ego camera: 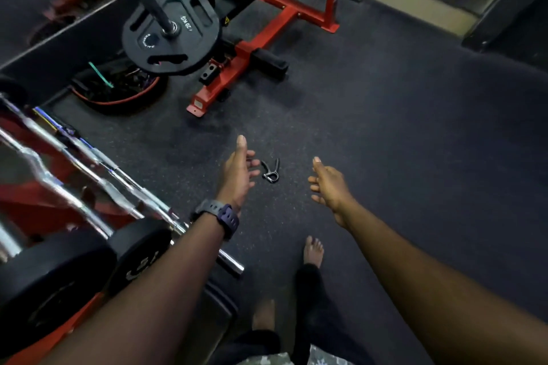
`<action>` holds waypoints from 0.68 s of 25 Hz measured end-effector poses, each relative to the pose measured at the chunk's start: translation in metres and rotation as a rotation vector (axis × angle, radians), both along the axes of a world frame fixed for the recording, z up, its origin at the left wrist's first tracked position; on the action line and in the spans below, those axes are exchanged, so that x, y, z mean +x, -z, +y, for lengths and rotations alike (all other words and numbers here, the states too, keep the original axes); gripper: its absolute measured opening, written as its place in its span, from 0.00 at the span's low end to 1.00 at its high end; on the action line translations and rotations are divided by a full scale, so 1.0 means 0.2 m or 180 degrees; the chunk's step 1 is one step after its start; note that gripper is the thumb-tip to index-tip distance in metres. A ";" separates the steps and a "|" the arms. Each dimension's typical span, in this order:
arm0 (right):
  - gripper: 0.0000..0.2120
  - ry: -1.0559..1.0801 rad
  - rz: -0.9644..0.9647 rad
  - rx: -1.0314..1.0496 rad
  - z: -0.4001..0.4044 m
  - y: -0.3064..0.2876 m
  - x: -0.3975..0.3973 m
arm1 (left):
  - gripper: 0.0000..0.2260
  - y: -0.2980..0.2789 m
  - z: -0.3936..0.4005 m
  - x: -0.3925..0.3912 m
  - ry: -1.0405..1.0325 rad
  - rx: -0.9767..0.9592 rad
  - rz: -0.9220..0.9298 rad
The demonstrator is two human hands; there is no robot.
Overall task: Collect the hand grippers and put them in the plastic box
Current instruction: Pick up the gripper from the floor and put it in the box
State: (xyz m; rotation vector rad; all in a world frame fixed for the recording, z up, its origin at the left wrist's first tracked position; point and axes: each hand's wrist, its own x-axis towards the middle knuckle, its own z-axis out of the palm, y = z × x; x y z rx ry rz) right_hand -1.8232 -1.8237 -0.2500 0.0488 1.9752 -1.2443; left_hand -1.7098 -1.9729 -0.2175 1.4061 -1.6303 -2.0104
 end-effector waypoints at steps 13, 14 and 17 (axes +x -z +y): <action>0.20 -0.0702 -0.0240 0.0669 -0.63 1.57 -0.97 | 0.27 1.44 -0.49 -1.08 -0.0396 0.0416 -0.0443; 0.20 -0.0708 -0.0247 0.0721 -0.69 1.74 -0.99 | 0.28 1.62 -0.52 -1.12 -0.0362 0.0460 -0.0469; 0.19 -0.0828 -0.0164 0.0899 -0.86 2.30 -1.07 | 0.29 2.20 -0.61 -1.18 -0.0341 0.0568 -0.0575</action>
